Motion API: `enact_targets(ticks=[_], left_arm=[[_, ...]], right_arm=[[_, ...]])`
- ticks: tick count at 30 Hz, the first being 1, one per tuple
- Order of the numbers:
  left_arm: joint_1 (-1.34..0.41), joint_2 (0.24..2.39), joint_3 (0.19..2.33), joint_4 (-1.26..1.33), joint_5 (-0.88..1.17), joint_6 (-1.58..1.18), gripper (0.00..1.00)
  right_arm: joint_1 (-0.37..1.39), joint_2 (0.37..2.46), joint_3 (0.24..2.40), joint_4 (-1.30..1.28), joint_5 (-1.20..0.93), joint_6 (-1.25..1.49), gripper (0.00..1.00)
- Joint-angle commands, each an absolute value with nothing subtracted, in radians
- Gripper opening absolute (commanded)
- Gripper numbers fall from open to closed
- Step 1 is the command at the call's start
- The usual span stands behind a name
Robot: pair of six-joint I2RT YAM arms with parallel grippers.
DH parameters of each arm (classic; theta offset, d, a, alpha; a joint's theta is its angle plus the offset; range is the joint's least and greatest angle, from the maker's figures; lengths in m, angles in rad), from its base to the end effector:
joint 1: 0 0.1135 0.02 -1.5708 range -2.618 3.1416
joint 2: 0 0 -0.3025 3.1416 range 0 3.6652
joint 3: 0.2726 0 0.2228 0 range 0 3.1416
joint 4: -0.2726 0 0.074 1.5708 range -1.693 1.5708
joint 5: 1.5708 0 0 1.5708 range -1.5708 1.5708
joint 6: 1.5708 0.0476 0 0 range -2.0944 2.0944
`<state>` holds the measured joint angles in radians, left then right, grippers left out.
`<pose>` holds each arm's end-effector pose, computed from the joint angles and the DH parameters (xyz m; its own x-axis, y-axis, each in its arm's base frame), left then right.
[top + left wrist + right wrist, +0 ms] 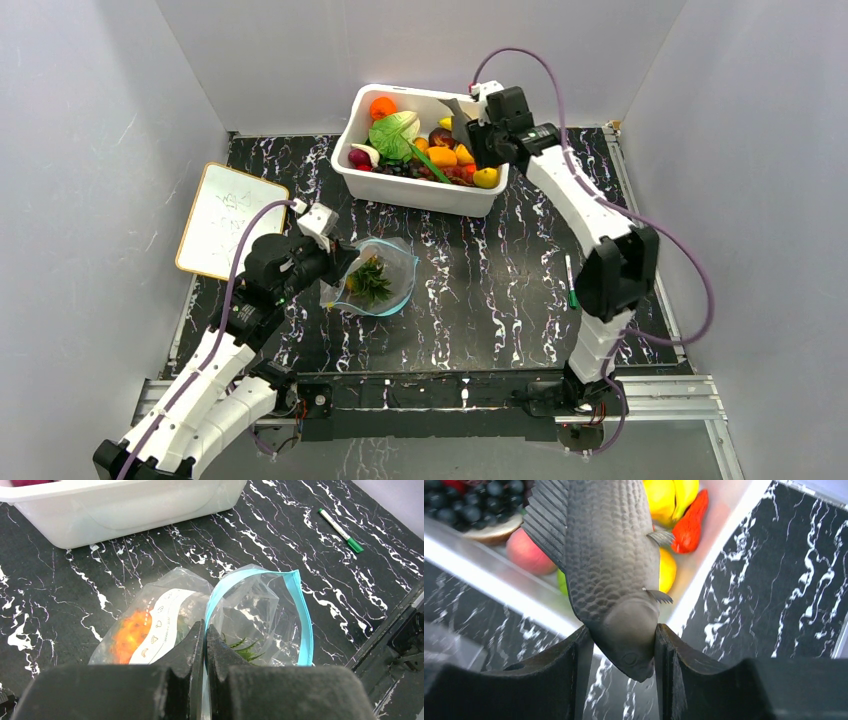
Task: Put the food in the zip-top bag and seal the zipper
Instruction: Pick up the fake fish from the bin, then place the fake fish in the zipper food storage bag.
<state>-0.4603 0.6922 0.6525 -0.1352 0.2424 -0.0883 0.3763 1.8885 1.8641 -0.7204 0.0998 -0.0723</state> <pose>0.1045 -0.0646 0.3371 -0.2120 0.0096 -0.9772 0.6268 0.7686 -0.1284 0.3921 0.1498 0.3733 -0.6073 -0.3172 -0.7284 -0.3423 0.9318 -0.1205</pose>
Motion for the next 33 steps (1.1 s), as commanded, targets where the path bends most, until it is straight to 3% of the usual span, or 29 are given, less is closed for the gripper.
enact_targets(ticks=[1,19,33], left_arm=[[-0.463,0.698,0.662,-0.083,0.214,-0.118,0.0],[-0.463,0.79,0.76,0.019,0.097,-0.103,0.0],[-0.463,0.804,0.758,0.044,0.185,-0.118,0.0]], right_arm=[[0.385,1.659,1.775,-0.699,0.005,0.057,0.29],[0.48,1.143,1.399,-0.844,-0.39,0.378,0.25],[0.593,0.993,1.277,-0.929,-0.586,0.467,0.26]])
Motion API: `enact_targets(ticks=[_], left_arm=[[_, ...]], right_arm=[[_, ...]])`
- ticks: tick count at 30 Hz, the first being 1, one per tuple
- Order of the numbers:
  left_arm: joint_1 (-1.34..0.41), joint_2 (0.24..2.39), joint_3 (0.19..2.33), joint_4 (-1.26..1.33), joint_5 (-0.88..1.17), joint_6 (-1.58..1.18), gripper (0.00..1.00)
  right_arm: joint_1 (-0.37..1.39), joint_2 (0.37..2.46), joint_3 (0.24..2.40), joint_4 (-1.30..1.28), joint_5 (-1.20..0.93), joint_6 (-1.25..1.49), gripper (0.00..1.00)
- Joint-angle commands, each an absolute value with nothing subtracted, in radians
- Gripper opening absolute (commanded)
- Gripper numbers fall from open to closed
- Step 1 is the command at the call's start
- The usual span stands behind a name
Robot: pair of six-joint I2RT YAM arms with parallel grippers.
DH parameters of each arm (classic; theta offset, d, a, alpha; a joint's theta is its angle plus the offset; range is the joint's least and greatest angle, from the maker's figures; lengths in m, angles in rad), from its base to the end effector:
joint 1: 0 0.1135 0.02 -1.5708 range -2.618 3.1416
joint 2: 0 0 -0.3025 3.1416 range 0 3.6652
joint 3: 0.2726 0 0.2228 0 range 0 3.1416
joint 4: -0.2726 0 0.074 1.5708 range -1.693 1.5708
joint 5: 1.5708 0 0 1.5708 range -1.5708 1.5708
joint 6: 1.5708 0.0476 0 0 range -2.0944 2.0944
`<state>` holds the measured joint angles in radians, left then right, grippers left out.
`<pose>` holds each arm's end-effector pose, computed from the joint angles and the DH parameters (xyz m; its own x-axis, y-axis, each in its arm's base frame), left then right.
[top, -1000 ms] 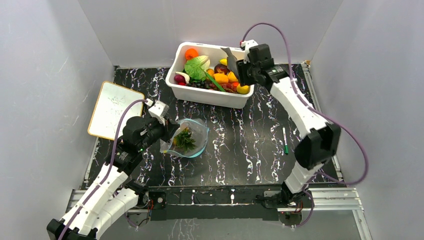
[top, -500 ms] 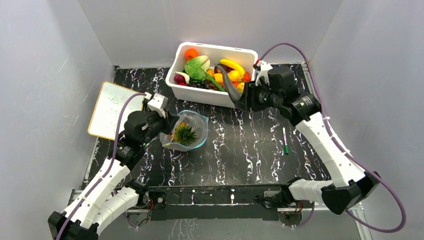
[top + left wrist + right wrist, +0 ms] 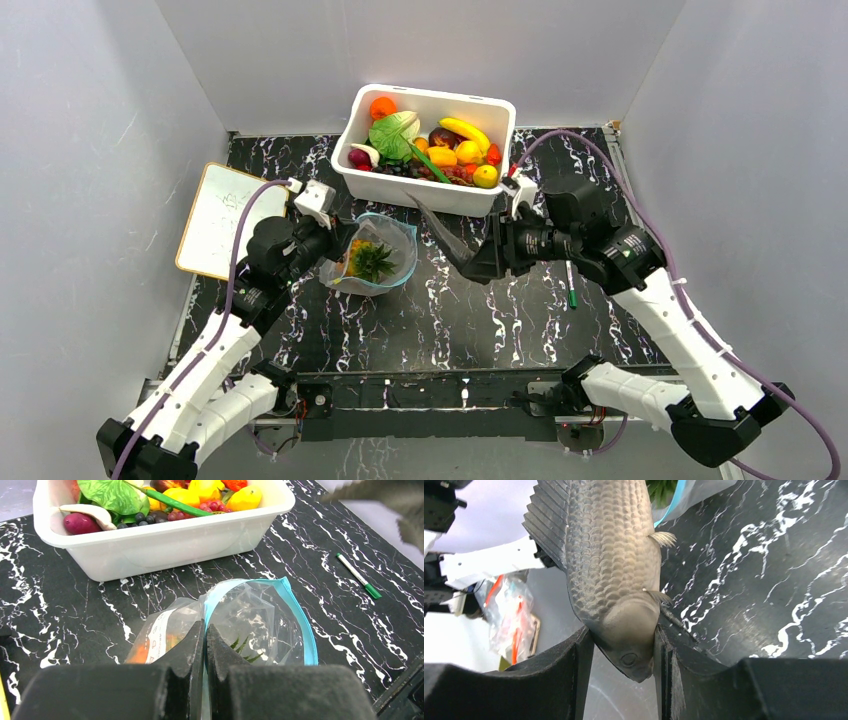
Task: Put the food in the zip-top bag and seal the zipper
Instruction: Place the fake fish in the zipper food storage bag.
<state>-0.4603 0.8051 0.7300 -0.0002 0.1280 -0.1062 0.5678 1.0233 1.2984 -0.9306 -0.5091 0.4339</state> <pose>0.1314 -0.0719 0.3662 -0.1258 -0.0550 -0.9905 0.5444 0.8309 -0.1152 0.1092 0.0972 0.4174 -0.8007 -0.0753 -0.5944 -0.5056 0.6172 0.6028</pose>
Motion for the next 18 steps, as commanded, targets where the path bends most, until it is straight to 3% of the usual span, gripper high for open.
enact_targets(ticks=[1,7,18], left_arm=[[-0.462,0.803,0.754,0.046,0.197,-0.13,0.0],[-0.463,0.796,0.736,0.043,0.237,-0.162,0.0],[-0.463,0.783,0.724,0.031,0.35,-0.199,0.0]], right_arm=[[0.599,0.989,1.26,-0.925,-0.595,0.47,0.26],[0.676,1.012,1.224,-0.929,-0.615,0.479,0.25],[0.897,1.162,1.293,-0.979,-0.409,0.531,0.27]])
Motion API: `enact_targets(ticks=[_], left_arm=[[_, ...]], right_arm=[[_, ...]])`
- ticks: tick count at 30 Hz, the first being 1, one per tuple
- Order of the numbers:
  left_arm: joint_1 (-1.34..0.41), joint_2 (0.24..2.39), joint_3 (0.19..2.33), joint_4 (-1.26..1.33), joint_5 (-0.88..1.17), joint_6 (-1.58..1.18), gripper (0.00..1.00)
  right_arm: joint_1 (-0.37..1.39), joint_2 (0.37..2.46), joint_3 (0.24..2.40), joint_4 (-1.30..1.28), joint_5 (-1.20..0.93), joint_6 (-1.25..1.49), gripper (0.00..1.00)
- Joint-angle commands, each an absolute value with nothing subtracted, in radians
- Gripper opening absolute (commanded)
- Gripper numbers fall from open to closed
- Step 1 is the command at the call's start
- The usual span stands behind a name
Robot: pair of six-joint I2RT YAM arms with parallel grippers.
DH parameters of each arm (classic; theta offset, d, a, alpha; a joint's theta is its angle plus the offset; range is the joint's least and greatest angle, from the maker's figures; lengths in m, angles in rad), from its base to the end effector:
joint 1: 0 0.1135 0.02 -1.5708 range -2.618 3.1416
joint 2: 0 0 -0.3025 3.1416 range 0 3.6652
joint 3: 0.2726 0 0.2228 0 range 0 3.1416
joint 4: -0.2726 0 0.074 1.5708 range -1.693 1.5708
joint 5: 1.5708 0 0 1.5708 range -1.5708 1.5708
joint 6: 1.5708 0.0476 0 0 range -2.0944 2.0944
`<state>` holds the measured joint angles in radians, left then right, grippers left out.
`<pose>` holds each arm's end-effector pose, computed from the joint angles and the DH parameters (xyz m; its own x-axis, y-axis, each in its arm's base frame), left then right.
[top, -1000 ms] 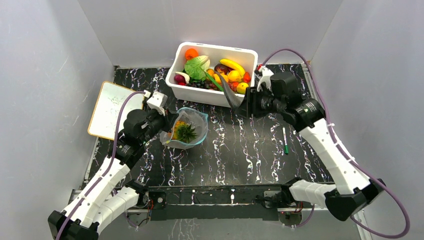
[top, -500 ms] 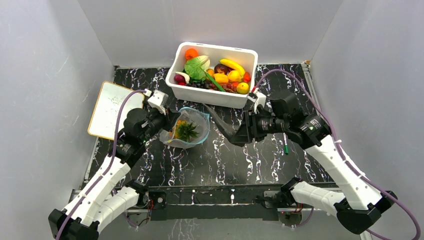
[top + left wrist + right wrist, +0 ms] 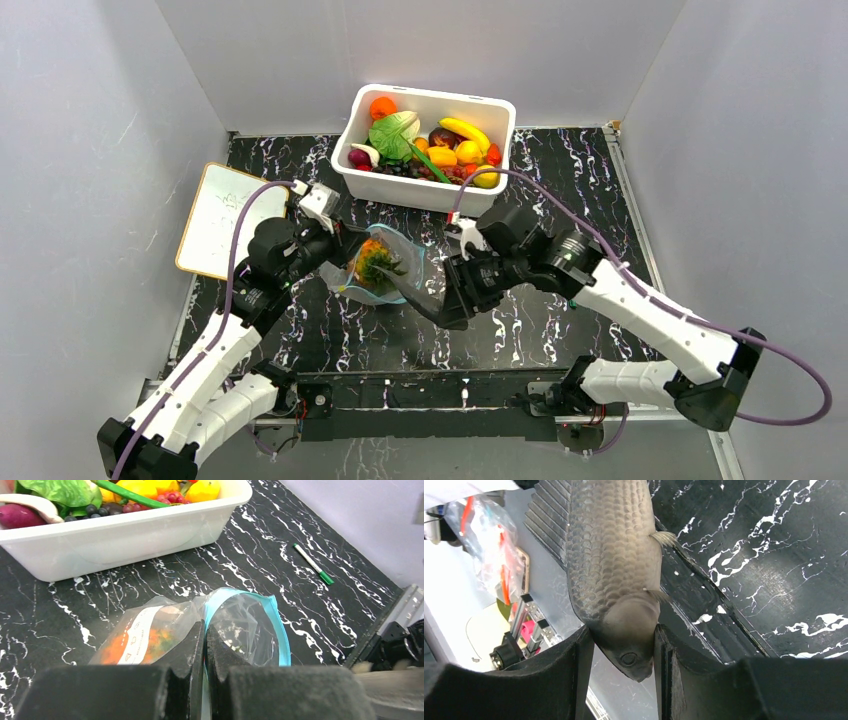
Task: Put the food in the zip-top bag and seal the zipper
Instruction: Place the fake fish in the zipper food storage bag.
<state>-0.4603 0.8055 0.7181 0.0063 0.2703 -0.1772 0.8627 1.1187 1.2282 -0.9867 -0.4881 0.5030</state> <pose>0.1278 -0.0775 0.3630 -0.1889 -0.0959 -0.9773 0.6433 0.7398 -0.1970 0.0928 0.1427 0.3795 -0.8556 -0.3446 -0.3863 -0.5175 0.5853 0.6241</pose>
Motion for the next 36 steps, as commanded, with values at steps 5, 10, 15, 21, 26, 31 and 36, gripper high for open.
enact_targets(ticks=[5,10,15,21,26,31,36], left_arm=[[-0.463,0.778,0.723,0.022,0.446,-0.2,0.0],[-0.463,0.774,0.716,0.011,0.488,-0.223,0.0],[-0.463,0.759,0.714,0.019,0.462,-0.274,0.0],[-0.462,0.762,0.726,0.032,0.457,-0.323,0.0],[-0.463,0.769,0.712,0.055,0.461,-0.369,0.0],[-0.463,0.753,0.693,0.058,0.444,-0.402,0.0],[-0.463,0.746,0.703,0.045,0.434,-0.429,0.0]], right_arm=[[0.911,1.26,1.398,-1.037,-0.258,0.538,0.27],[0.916,1.339,1.467,-1.057,-0.219,0.543,0.29],[0.945,1.422,1.521,-1.07,-0.186,0.552,0.29],[1.009,1.52,1.648,-1.104,-0.102,0.557,0.3],[1.035,1.598,1.714,-1.072,-0.08,0.555,0.3],[1.044,1.636,1.704,-1.015,-0.091,0.552,0.35],[1.046,1.609,1.641,-0.922,-0.079,0.538,0.35]])
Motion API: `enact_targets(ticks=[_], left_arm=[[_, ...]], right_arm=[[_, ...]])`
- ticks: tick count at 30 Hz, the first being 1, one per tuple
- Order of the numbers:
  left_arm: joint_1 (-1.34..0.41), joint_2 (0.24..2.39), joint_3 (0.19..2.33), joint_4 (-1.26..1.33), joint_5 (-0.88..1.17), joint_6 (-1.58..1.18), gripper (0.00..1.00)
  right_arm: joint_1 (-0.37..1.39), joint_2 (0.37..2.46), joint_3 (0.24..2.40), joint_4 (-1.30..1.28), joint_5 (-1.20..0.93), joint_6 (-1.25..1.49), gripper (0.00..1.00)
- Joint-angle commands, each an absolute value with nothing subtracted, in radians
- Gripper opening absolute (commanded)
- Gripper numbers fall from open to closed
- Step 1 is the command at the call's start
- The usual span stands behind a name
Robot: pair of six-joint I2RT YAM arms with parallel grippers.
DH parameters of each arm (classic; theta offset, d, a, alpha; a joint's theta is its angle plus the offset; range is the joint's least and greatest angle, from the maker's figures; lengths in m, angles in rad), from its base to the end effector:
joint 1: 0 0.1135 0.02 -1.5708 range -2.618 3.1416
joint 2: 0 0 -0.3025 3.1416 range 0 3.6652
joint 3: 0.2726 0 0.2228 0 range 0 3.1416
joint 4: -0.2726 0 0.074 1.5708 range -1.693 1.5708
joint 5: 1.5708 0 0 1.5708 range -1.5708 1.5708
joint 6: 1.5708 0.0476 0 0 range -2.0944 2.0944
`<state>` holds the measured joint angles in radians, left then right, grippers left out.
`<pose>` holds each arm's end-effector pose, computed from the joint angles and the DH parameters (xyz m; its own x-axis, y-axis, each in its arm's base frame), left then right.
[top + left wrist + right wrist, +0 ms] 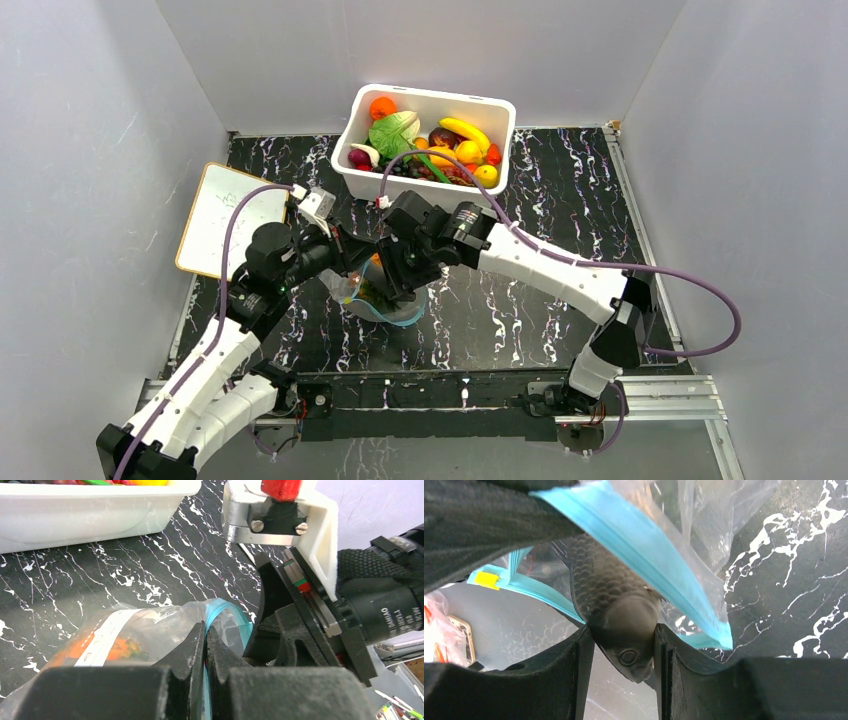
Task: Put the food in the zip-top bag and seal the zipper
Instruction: Place the fake fish in the zipper food storage bag.
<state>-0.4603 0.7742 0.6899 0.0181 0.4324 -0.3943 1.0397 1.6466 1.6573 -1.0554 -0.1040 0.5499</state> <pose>0.1162 -0.0799 0.3589 -0.3536 -0.2140 -0.9106 0.6955 0.5908 -0.4089 0.1567 0.2765 0.3725 -0.8354 -0.3959 -0.3812 -0.5248 0.7808 0.3390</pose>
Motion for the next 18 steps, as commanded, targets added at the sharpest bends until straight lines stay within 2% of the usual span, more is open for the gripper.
enact_targets(ticks=[1,7,11,18], left_arm=[[-0.463,0.744,0.708,0.033,0.43,-0.43,0.0],[-0.463,0.716,0.706,0.02,0.394,-0.481,0.0],[-0.463,0.709,0.688,0.045,0.381,-0.535,0.0],[-0.463,0.712,0.662,0.108,0.405,-0.609,0.0]], right_arm=[[1.046,1.588,1.618,-0.906,-0.058,0.535,0.34],[1.046,1.496,1.445,-0.742,-0.085,0.518,0.39],[1.046,1.416,1.293,-0.492,-0.07,0.528,0.32],[1.046,1.522,1.377,-0.558,-0.085,0.49,0.4]])
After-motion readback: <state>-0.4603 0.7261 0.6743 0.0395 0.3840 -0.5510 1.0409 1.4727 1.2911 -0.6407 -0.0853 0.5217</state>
